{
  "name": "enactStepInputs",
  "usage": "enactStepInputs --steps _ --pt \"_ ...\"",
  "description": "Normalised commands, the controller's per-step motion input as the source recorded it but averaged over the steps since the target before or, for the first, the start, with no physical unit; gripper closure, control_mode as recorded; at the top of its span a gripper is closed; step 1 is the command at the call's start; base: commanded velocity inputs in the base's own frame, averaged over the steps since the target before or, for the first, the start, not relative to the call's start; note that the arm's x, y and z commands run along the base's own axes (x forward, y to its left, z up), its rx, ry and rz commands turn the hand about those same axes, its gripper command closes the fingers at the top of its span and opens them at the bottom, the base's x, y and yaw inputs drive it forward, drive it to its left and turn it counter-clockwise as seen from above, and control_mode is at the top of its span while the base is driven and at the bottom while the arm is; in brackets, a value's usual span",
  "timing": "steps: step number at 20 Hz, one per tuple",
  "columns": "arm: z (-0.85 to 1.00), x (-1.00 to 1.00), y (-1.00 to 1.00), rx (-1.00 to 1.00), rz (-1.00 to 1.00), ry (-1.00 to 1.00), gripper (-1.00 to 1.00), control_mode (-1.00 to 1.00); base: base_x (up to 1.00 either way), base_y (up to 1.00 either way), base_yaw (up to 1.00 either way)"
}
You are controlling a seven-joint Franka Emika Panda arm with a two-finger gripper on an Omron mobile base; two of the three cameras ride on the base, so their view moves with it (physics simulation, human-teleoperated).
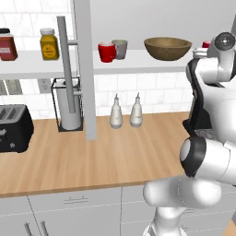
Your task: Gather all objects into one cabinet and sort the glasses and bowls to opposite sides.
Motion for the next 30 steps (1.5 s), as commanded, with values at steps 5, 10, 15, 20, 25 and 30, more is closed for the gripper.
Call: enactStepInputs --steps 5,10,15,20,25,30 --pt "0.32 0.17 -0.27 0.0 0.02 -0.09 -1.0 -1.0 0.0 0.0 0.0" --pt "0.13 0.24 -0.17 0.0 0.04 0.0 -1.0 -1.0 0.0 0.0 0.0" --pt "0.01 0.27 -0.08 0.0 0.05 0.01 -1.0 -1.0 0.0 0.0 0.0" --pt "0.0 0.42 -0.05 0.01 0.04 0.06 -1.0 -1.0 0.0 0.0 0.0" --pt "0.0 0.5 -0.01 0.04 0.02 0.09 -1.0 -1.0 0.0 0.0 0.0" --pt "0.0 0.49 -0.08 0.06 0.01 0.12 -1.0 -1.0 0.0 0.0 0.0"
